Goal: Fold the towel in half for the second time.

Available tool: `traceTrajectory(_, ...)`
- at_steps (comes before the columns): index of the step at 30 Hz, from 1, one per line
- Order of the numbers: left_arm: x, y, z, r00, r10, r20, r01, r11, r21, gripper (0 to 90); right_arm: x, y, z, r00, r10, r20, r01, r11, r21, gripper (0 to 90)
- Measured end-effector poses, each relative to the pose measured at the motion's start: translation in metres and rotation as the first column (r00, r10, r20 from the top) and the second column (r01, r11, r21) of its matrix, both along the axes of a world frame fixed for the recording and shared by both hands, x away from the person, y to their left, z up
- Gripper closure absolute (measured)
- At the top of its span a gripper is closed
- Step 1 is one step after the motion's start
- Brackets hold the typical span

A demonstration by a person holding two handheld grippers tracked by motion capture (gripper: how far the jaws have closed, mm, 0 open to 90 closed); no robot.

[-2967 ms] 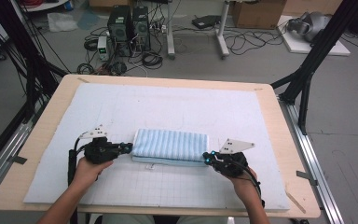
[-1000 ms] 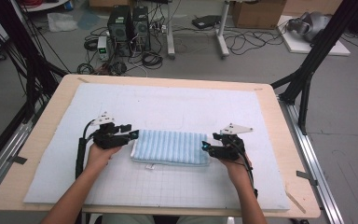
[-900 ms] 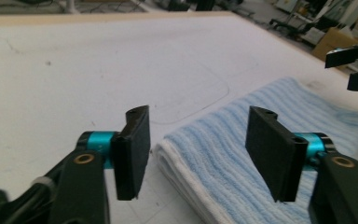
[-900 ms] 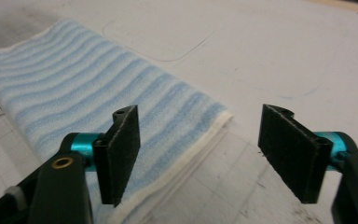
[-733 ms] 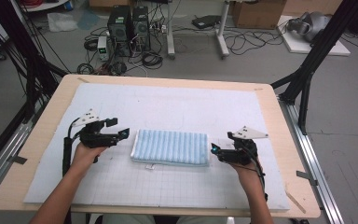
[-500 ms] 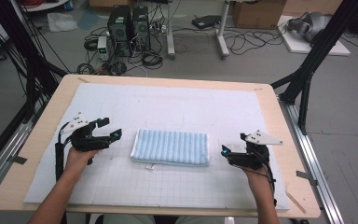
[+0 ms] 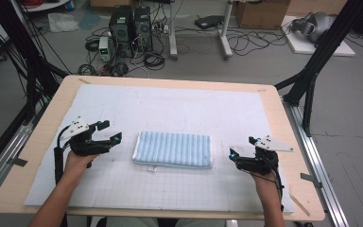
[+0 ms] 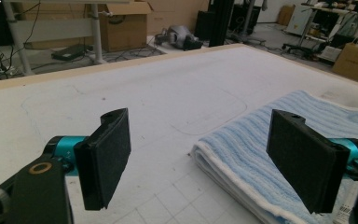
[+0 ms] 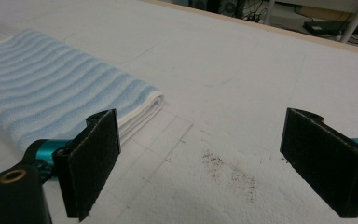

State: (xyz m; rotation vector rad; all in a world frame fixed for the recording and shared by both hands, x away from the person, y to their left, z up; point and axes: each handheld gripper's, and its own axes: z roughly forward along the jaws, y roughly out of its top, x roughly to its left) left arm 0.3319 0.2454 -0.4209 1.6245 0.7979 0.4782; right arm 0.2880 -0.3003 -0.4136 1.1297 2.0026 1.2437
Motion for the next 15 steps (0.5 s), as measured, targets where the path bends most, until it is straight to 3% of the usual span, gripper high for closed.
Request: traceTrajectory(15,-0.003,0.0051,-0.0012,0.9996,0.026,-0.009,-0.026,0.9996,-0.008,22.2,0.0016,0.0071,0.0006,0.9999,0.012,-0.004,-0.012,1.0,-0.004,11.2)
